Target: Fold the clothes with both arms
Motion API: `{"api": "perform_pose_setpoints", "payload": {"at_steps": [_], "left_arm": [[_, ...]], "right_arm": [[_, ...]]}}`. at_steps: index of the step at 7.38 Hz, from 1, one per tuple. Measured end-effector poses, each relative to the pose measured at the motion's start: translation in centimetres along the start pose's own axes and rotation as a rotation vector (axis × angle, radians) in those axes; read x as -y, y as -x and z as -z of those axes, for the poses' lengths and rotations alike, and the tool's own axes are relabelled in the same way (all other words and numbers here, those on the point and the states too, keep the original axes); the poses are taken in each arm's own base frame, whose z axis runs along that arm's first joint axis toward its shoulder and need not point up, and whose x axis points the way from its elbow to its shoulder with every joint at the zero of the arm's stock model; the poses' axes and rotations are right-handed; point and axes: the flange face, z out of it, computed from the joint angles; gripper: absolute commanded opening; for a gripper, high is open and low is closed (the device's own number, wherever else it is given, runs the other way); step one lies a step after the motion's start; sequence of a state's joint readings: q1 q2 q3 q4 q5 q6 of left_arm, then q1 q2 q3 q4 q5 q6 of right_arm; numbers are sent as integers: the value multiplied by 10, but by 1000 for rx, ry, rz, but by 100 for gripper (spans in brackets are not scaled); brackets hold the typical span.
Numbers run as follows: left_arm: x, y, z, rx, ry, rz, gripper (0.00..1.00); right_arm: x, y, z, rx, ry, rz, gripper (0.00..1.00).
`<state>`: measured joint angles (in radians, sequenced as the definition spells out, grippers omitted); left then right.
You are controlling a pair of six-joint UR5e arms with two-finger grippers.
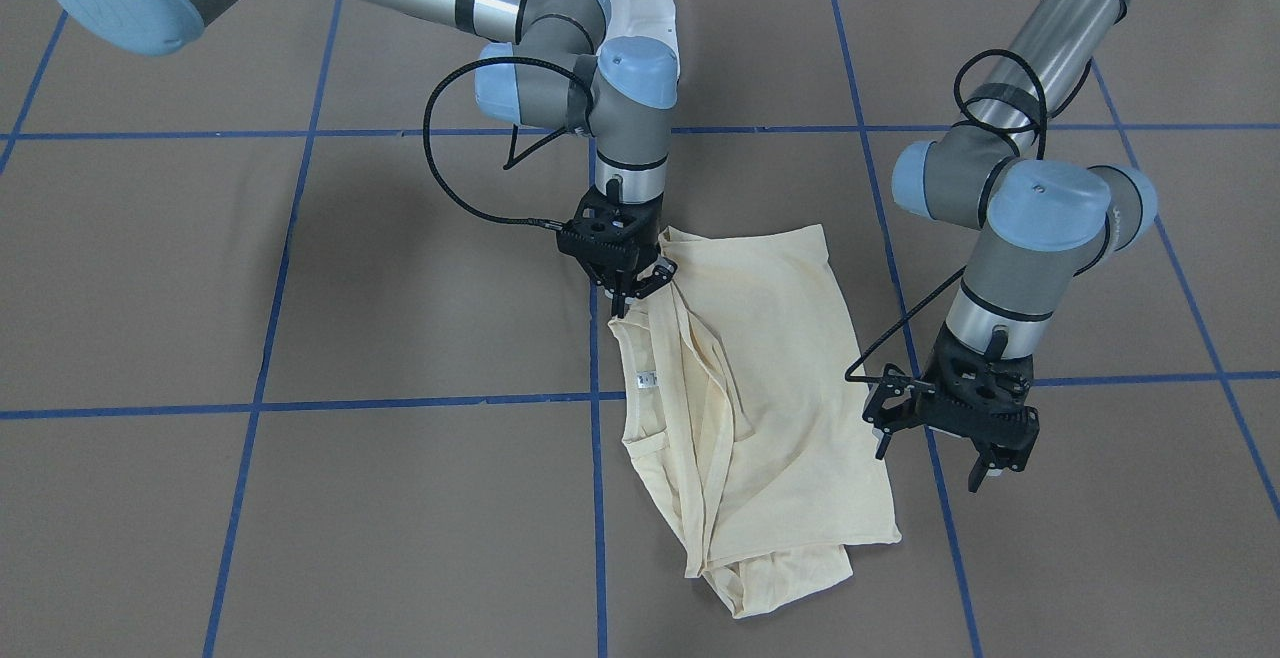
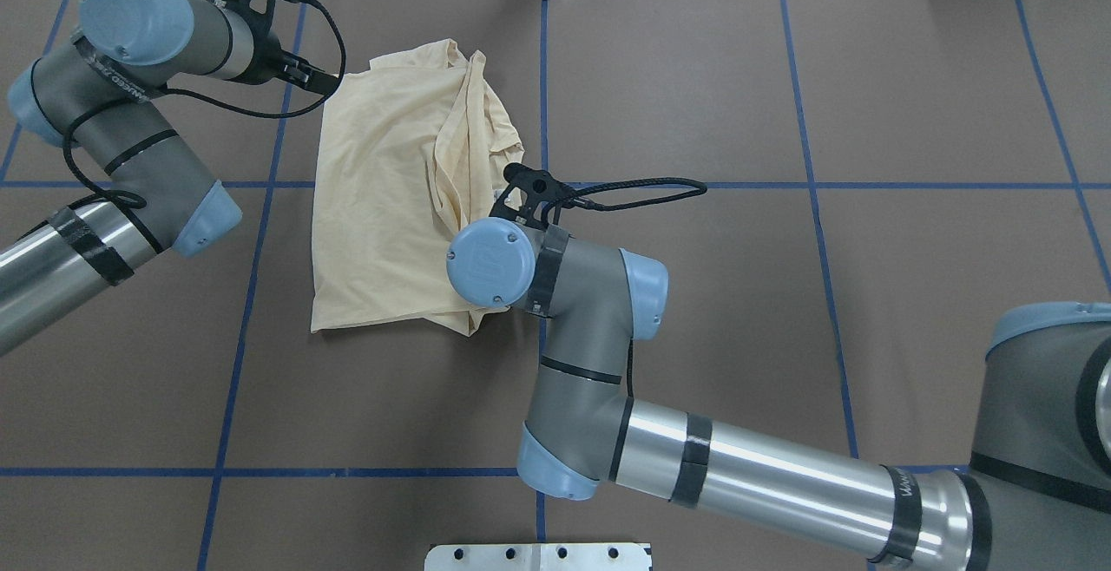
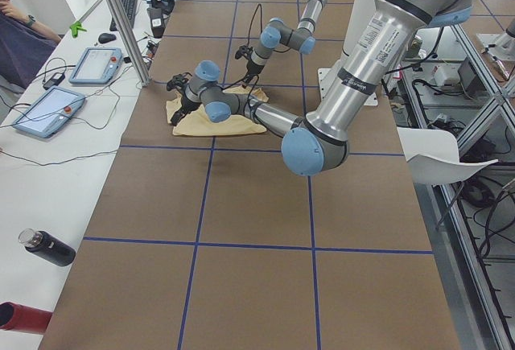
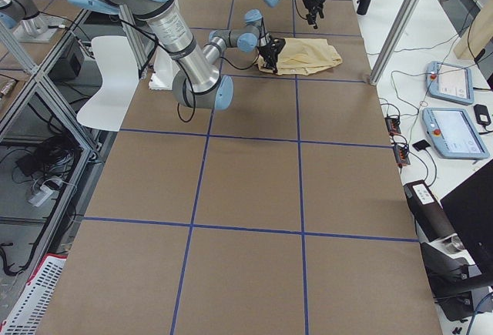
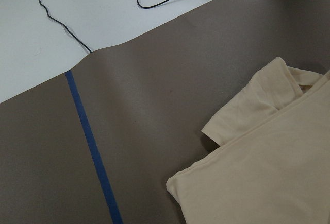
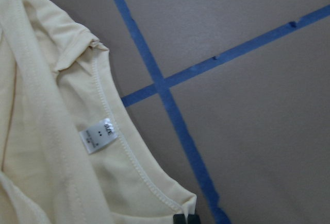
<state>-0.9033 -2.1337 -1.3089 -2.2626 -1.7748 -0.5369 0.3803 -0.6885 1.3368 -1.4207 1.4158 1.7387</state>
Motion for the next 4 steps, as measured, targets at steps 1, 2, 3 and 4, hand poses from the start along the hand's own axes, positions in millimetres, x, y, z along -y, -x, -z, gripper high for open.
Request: {"api": "perform_pose_setpoints", "payload": {"at_steps": [1,2,3,4], "left_arm": [[-1,-1,1,-2,-1,10,100],[-2,-1,2,-3,-1,15,100],[-6,0,3,-3,-1,17,100],[-9,1,4,-4,0,17,100]], "right_arm": [[3,-32,6,10,5,5,0],[0,-73,15,19,16,16,0],[-7,-104,30,23,30,31,0],[-17,-121,44,22,32,47,31]]}}
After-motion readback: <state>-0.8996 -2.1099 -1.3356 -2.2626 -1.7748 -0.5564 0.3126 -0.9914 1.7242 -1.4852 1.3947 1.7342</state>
